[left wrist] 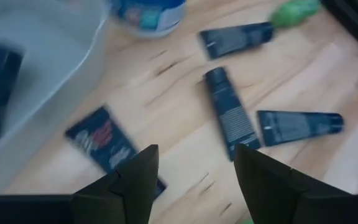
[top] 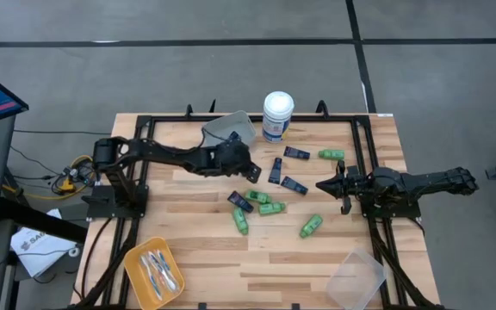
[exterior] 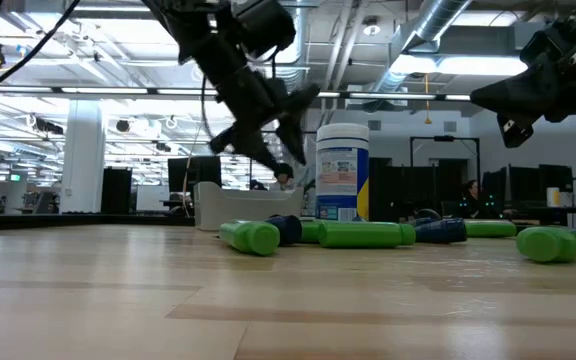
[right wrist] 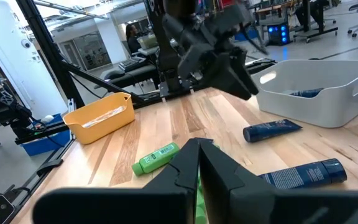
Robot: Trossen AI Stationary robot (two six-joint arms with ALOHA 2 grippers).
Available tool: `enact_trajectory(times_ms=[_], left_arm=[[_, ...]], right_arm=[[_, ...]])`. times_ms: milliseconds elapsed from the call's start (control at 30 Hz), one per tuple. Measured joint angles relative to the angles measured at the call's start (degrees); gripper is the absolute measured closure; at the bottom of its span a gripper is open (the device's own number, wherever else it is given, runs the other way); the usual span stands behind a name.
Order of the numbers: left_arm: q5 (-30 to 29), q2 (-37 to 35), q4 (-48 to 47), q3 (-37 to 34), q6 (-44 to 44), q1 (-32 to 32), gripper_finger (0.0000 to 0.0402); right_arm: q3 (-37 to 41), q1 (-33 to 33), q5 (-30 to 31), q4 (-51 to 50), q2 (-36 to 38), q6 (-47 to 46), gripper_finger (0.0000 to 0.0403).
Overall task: Pick & Place Travel size toiletries
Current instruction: Put the dark blue shave cream into the gray bin
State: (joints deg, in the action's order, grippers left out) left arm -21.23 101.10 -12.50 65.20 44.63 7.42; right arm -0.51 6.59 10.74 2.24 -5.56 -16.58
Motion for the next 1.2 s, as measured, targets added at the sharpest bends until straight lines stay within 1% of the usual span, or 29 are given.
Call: enact_trajectory(times_ms=[100, 233, 367, 467, 600, 767, 867, 967, 1100, 1200], left_arm=[[-1.44, 0.02, -0.14, -2.33, 7.11, 0.00, 0.0197], [-2.35, 0.02, -0.13, -4.74, 9.12, 0.04, 0.0197], [-2.39, 0.04, 0.01, -5.32, 12.54, 0.04, 0.0197], [-3.36, 0.25, 0.18, -5.32, 12.52, 0.04, 0.0197], [-2.84, 2.18, 0.25, -5.30, 12.44, 0.04, 0.0186], [-1.11, 5.48, 2.78, -5.32, 11.96, 0.04, 0.0150], [-0.97, 6.53, 4.70, -5.30, 9.48, 0.04, 0.0127], [-0.92, 6.69, 4.59, -5.32, 8.32, 0.04, 0.0113], [-0.93, 6.69, 4.44, -5.30, 8.63, 0.34, 0.0110], [-0.95, 6.69, 4.38, -5.30, 9.72, 0.37, 0.0116]], right_arm=[[0.00, 0.00, 0.00, -0.02, 0.00, 0.00, 0.0397], [0.00, 0.00, 0.00, -0.02, 0.02, 0.00, 0.0397], [0.00, 0.00, -0.01, -0.04, 0.00, 0.01, 0.0397], [0.00, 0.00, 0.00, -0.04, 0.00, 0.00, 0.0397], [0.00, 0.00, -0.02, -0.04, 0.00, 0.02, 0.0397], [0.00, 0.00, 0.00, -0.07, 0.02, 0.02, 0.0397], [0.00, 0.00, 0.00, -0.05, 0.01, 0.02, 0.0397], [0.00, 0.02, 0.00, -0.07, 0.00, 0.02, 0.0397], [0.00, 0.00, 0.00, -0.07, 0.00, 0.01, 0.0397], [0.00, 0.00, 0.00, -0.07, 0.00, 0.02, 0.0397]])
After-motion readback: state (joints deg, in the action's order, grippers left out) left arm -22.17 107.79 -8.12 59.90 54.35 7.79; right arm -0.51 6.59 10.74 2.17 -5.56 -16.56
